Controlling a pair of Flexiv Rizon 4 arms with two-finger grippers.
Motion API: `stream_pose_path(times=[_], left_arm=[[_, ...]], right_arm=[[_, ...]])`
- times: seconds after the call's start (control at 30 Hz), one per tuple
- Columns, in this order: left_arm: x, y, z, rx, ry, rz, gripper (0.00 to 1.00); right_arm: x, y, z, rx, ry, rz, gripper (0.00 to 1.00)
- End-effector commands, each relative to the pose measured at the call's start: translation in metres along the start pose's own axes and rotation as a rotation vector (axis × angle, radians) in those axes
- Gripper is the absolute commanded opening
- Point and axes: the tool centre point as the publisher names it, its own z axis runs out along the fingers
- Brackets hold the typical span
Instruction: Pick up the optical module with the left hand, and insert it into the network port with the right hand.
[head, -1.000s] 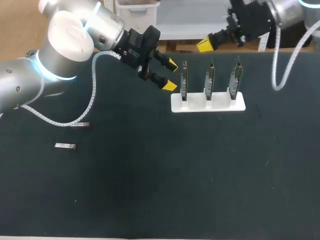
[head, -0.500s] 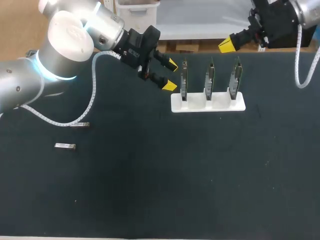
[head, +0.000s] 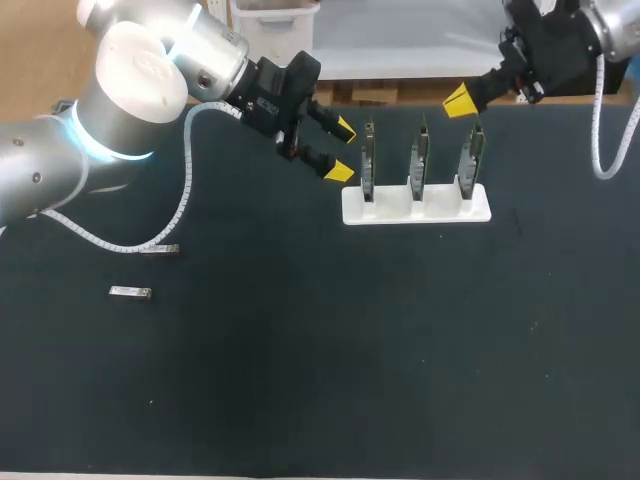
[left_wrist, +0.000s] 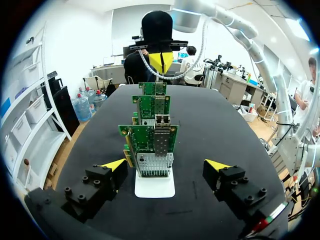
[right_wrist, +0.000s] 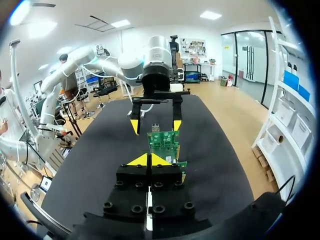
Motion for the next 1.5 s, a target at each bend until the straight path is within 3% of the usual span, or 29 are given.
stream_pose_path(times=[0.03, 0.3, 0.33, 0.37, 0.77, 0.97, 1.13, 1.27, 1.5], left_arm=[[0.000, 0.002, 0.000, 0.005, 0.003, -0.001, 1.00], [0.000, 0.002, 0.000, 0.005, 0.003, -0.001, 1.00], [0.000, 0.002, 0.000, 0.005, 0.003, -0.001, 1.00], [0.000, 0.002, 0.000, 0.005, 0.003, -0.001, 1.00], [-0.001, 0.001, -0.002, 0.007, 0.002, 0.014, 1.00], [-0.001, -0.006, -0.027, -0.072, 0.116, 0.091, 1.00], [0.011, -0.024, -0.057, -0.107, 0.236, 0.140, 1.00], [0.028, -0.039, -0.078, -0.122, 0.331, 0.164, 1.00], [0.069, -0.071, -0.115, -0.187, 0.487, 0.119, 1.00]], right_arm=[[0.001, -0.004, 0.002, -0.008, 0.003, 0.003, 0.00], [0.002, -0.004, 0.005, 0.004, -0.001, 0.010, 0.00], [0.002, -0.005, 0.006, 0.030, 0.002, 0.016, 0.36], [0.002, -0.005, 0.006, 0.032, 0.001, 0.020, 1.00], [0.002, -0.005, 0.006, 0.032, 0.001, 0.020, 1.00], [0.002, -0.005, 0.006, 0.032, 0.001, 0.020, 1.00], [0.002, -0.005, 0.006, 0.032, 0.001, 0.020, 1.00], [0.002, -0.005, 0.006, 0.032, 0.001, 0.020, 1.00], [0.002, -0.005, 0.006, 0.032, 0.001, 0.020, 1.00]])
